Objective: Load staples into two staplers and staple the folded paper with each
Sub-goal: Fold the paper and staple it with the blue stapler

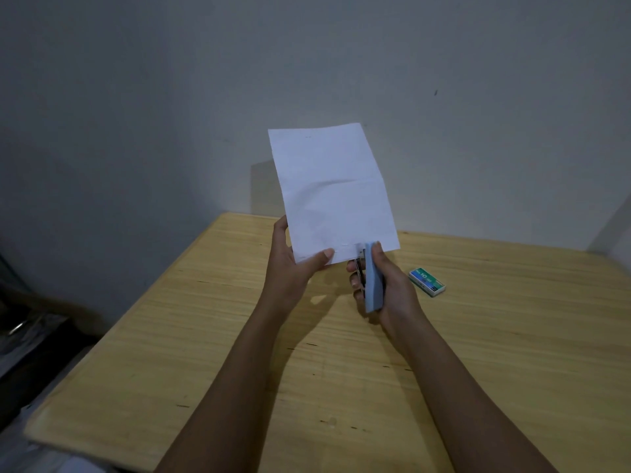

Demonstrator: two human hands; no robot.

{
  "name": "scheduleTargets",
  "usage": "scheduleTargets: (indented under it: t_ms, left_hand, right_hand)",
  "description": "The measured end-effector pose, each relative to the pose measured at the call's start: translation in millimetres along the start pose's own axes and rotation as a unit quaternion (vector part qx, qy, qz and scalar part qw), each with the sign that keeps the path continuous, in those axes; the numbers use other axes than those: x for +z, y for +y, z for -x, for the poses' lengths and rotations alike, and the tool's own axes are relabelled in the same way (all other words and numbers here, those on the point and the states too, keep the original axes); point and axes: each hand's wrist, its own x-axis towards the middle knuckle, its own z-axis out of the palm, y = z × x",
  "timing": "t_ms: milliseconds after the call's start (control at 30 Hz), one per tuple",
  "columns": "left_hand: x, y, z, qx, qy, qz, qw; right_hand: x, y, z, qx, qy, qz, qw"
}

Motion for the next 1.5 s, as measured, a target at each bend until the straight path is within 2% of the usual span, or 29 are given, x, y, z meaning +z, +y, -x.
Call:
scheduleTargets:
  t_ms: [267, 667, 967, 1133, 1300, 1500]
  left_hand:
    - [-1, -1, 0, 0.0, -0.007, -0.002, 1.0]
    - [2, -2, 0, -0.008, -0.007, -0.013, 1.0]
    - [-5, -5, -5, -0.076, 0.06, 0.033, 0.995]
    - [-9, -7, -7, -0.089, 0.092, -0.001, 0.992]
    - [-25, -4, -10, -0.103, 0.146, -0.034, 0.983]
    - [-60, 17, -16, -0.146, 0.166, -0.086, 0.971]
  right_hand:
    - [2, -1, -2, -0.026, -0.005, 0.013, 1.0]
    - [5, 0, -6, -0.048, 0.067, 0.089, 0.993]
    - [3, 2, -8, -0.048, 0.073, 0.107, 0.99]
    - [6, 4, -6, 0.018, 0.049, 0.023, 0.998]
    - [1, 1, -6, 0.027, 0.079, -0.046, 0.995]
    - [-5, 1, -10, 0.039, 0.104, -0.053, 0.992]
